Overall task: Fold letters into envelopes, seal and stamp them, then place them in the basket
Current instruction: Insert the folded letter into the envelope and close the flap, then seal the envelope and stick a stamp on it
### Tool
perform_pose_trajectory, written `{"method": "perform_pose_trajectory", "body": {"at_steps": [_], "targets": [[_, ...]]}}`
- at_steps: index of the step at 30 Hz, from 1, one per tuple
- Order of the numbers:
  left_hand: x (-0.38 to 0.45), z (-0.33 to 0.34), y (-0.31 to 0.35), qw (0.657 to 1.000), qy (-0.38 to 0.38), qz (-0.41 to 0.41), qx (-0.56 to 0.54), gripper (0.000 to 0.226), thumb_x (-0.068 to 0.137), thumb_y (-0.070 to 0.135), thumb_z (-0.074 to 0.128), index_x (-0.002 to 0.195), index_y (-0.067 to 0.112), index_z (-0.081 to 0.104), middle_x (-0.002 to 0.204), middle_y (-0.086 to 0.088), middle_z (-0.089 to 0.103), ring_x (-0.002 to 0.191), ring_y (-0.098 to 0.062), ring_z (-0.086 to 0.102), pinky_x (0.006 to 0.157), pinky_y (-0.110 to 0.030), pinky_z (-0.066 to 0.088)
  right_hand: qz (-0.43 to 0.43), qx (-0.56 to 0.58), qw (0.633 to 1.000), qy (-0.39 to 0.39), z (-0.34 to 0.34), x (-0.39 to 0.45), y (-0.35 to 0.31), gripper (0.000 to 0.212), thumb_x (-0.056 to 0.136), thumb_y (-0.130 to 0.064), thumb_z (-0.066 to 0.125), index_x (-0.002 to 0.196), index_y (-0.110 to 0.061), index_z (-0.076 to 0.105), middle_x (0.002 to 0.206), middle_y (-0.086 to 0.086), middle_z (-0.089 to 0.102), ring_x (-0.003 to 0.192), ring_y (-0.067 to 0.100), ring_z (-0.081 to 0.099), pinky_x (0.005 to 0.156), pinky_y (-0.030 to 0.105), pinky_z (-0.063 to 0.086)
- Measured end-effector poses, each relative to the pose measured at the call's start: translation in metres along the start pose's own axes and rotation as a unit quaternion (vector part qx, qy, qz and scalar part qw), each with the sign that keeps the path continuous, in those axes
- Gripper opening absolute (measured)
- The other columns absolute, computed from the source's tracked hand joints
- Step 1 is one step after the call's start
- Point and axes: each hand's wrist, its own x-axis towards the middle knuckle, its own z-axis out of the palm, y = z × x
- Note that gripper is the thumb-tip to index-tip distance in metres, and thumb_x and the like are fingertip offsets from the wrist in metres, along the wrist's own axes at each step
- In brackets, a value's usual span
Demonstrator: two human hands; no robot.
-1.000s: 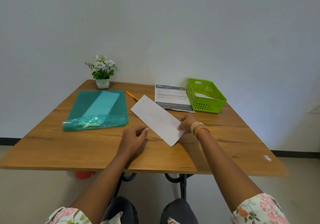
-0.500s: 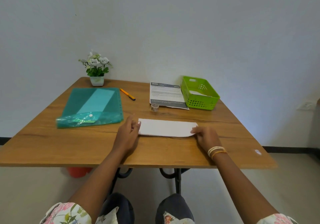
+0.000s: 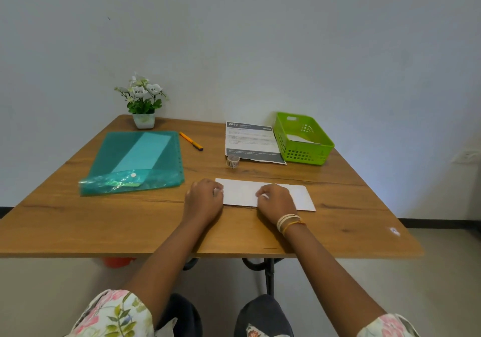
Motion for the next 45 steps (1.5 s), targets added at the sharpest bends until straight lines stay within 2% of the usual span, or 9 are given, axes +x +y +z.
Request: {"method": "perform_pose_trajectory", "body": {"at_steps": [5, 11, 18, 24, 27, 31, 36, 41, 45], "targets": [[0.018, 0.014, 0.006, 1.000, 0.011, -0.022, -0.012, 0.026, 0.093, 0.025, 0.053, 0.114, 0.020, 0.068, 0.114, 0.001, 0.065, 0.106, -0.017, 0.055, 0.090, -0.035, 0.047, -0.008, -0.025, 1.000, 0.006, 0.029, 0.018, -0.022, 0.021, 0.084, -0.019, 0.057, 0.097, -0.020, 0.073, 0.101, 0.003, 0.071, 0.095, 0.020, 0.062, 0.080, 0.028, 0.050], [0.034, 0.018, 0.002, 0.999, 0.050, -0.009, -0.016, 0.014, 0.090, 0.024, 0.057, 0.094, 0.020, 0.070, 0.093, 0.003, 0.066, 0.088, -0.015, 0.056, 0.076, -0.036, 0.050, 0.017, 0.027, 0.999, 0.030, 0.045, 0.068, -0.039, 0.013, 0.079, -0.032, 0.068, 0.081, -0.019, 0.068, 0.089, 0.004, 0.070, 0.088, 0.023, 0.063, 0.074, 0.030, 0.050], [0.043, 0.023, 0.002, 0.999, 0.041, -0.004, 0.001, 0.019, 0.091, 0.029, 0.055, 0.087, 0.020, 0.072, 0.074, -0.001, 0.068, 0.074, -0.022, 0.060, 0.062, -0.031, 0.037, 0.007, 0.020, 0.998, 0.056, 0.068, 0.107, -0.039, 0.061, 0.067, -0.045, 0.080, 0.116, -0.018, 0.057, 0.116, 0.004, 0.062, 0.109, 0.024, 0.056, 0.090, 0.036, 0.048], [0.054, 0.026, 0.002, 0.998, 0.068, -0.004, -0.017, 0.016, 0.095, 0.025, 0.051, 0.101, 0.019, 0.064, 0.091, -0.002, 0.067, 0.079, -0.017, 0.058, 0.060, -0.030, 0.040, -0.036, 0.029, 0.997, 0.061, 0.069, 0.111, -0.034, 0.025, 0.073, -0.041, 0.074, 0.093, -0.026, 0.073, 0.090, -0.003, 0.073, 0.092, 0.021, 0.065, 0.076, 0.030, 0.052], [0.054, 0.028, 0.001, 0.996, 0.075, 0.046, -0.007, 0.037, 0.093, 0.015, 0.052, 0.129, 0.024, 0.052, 0.119, -0.001, 0.058, 0.105, -0.019, 0.054, 0.073, -0.035, 0.050, -0.068, 0.033, 0.995, 0.066, 0.065, 0.099, -0.032, 0.016, 0.072, -0.034, 0.072, 0.085, -0.025, 0.072, 0.084, -0.003, 0.071, 0.086, 0.020, 0.063, 0.073, 0.029, 0.050], [0.057, 0.031, -0.003, 0.997, 0.026, 0.054, 0.037, 0.037, 0.093, 0.017, 0.054, 0.126, 0.033, 0.055, 0.137, 0.000, 0.049, 0.126, -0.019, 0.044, 0.096, -0.043, 0.042, -0.142, 0.082, 0.985, 0.047, 0.065, 0.086, -0.026, 0.029, 0.068, -0.032, 0.073, 0.096, -0.030, 0.063, 0.087, -0.008, 0.068, 0.084, 0.014, 0.061, 0.075, 0.039, 0.053], [0.058, 0.034, -0.008, 0.997, 0.017, 0.072, -0.013, 0.022, 0.094, 0.022, 0.053, 0.112, 0.031, 0.062, 0.112, 0.010, 0.060, 0.105, -0.013, 0.053, 0.083, -0.035, 0.035, -0.141, 0.180, 0.973, 0.020, 0.059, 0.080, -0.020, 0.045, 0.069, -0.028, 0.080, 0.108, -0.026, 0.057, 0.099, -0.006, 0.070, 0.090, 0.007, 0.065, 0.077, 0.029, 0.055], [0.060, 0.031, -0.008, 0.995, 0.029, 0.045, -0.090, 0.016, 0.094, 0.020, 0.053, 0.100, 0.030, 0.063, 0.096, 0.013, 0.061, 0.089, -0.009, 0.053, 0.081, -0.045, 0.049, -0.153, 0.199, 0.967, 0.050, 0.056, 0.083, -0.016, 0.020, 0.071, -0.029, 0.081, 0.087, -0.020, 0.073, 0.085, -0.010, 0.072, 0.081, 0.002, 0.067, 0.076, 0.024, 0.055], [0.059, 0.031, -0.006, 0.995, 0.027, 0.044, -0.080, 0.014, 0.095, 0.021, 0.052, 0.098, 0.030, 0.062, 0.092, 0.016, 0.056, 0.085, -0.007, 0.050, 0.081, -0.042, 0.048, -0.140, 0.205, 0.967, 0.060, 0.057, 0.083, -0.014, 0.009, 0.074, -0.019, 0.079, 0.082, -0.017, 0.077, 0.082, -0.008, 0.074, 0.078, 0.002, 0.068, 0.078, 0.024, 0.056]]}}
